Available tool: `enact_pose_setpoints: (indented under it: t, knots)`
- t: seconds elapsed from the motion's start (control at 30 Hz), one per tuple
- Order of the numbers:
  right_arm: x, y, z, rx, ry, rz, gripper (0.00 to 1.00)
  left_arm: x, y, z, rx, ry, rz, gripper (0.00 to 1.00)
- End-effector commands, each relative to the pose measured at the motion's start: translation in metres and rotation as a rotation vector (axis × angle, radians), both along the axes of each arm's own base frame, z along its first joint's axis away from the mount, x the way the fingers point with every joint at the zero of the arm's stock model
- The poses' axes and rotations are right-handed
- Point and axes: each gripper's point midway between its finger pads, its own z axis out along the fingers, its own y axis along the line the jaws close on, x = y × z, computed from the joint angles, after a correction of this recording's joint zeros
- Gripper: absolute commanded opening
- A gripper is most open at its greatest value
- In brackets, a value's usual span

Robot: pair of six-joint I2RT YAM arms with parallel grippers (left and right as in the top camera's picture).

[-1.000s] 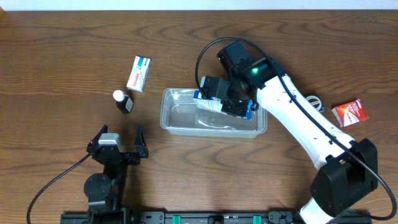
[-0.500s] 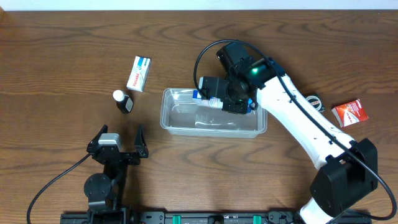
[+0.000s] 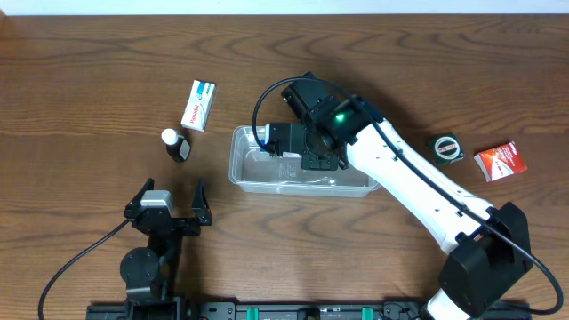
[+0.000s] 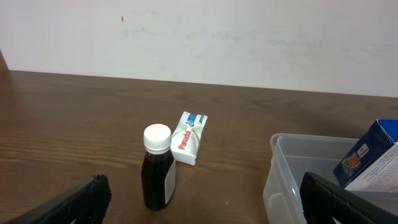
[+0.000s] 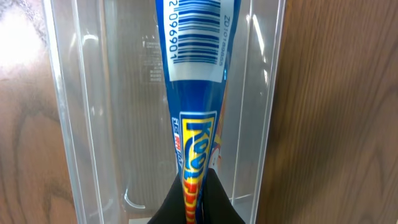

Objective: Pack container
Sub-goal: 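Lower the blue box into the container and release it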

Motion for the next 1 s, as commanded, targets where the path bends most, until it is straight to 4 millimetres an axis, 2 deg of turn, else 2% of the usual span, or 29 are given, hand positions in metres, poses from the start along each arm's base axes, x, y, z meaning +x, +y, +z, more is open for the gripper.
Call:
enact_pose_setpoints:
  t: [0.0,0.33,0.67,0.97]
  knots:
    - [0.003,-0.005,0.002,-0.006,-0.015,-0.018,0.01,-0.001,-0.002,-0.015,-0.006,0.044,-0.012,0.98]
    - [0.005,-0.011,0.0,0.009,0.011,-0.042,0.01,-0.001,-0.002,-0.015,-0.006,0.044,-0.012,0.98]
    - [-0.002,-0.02,-0.021,-0.004,0.056,-0.052,0.01,-0.001,-0.002,-0.015,-0.006,0.044,-0.012,0.98]
    - [0.002,-0.031,-0.03,-0.009,0.063,-0.078,0.01,-0.001,-0.002,-0.015,-0.006,0.044,-0.012,0.98]
